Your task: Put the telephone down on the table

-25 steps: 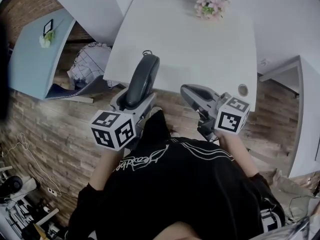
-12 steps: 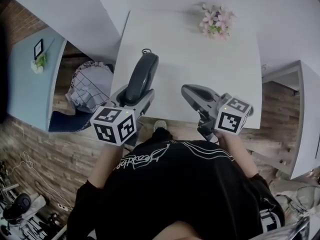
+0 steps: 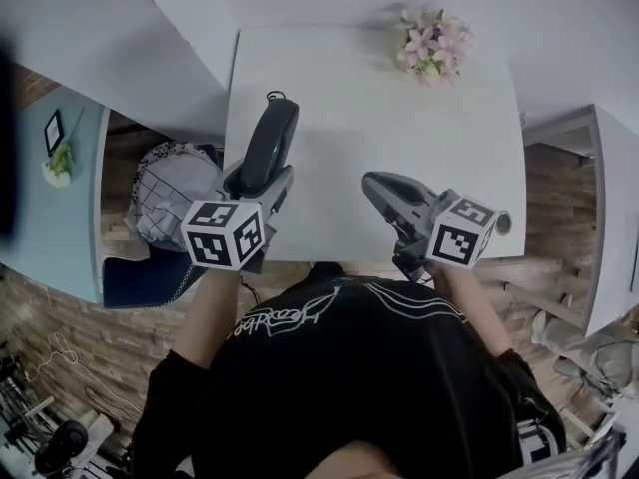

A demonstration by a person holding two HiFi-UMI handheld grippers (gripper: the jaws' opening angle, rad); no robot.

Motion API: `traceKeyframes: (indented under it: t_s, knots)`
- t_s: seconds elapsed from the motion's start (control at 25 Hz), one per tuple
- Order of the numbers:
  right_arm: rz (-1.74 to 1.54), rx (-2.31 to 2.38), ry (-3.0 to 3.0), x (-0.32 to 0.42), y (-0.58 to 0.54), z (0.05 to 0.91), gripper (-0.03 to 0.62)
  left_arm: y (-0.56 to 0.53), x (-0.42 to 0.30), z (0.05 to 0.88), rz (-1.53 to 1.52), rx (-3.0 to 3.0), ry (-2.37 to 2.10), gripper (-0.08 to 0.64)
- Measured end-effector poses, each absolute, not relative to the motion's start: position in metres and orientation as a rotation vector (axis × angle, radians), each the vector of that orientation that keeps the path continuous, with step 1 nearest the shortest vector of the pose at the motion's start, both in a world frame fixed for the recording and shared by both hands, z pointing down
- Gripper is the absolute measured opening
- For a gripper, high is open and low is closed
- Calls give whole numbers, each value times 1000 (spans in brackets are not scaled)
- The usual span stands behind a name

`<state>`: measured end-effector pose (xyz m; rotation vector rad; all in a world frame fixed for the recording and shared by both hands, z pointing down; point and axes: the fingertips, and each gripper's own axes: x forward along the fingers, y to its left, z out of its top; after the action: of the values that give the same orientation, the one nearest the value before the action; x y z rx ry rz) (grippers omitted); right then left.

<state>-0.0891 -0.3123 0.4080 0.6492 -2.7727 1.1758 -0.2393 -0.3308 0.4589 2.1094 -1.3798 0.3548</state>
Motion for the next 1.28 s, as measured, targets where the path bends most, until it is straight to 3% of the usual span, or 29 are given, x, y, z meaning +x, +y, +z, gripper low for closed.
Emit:
traceKeyframes:
  t_s: [0.72, 1.28]
  knots:
    - [1271, 794, -2693, -89, -353, 446, 40, -380, -239, 563, 482, 2028, -1280, 287]
    - [1337, 830, -2654, -81, -359, 465, 40, -386, -227, 585, 698, 2007, -1320, 287]
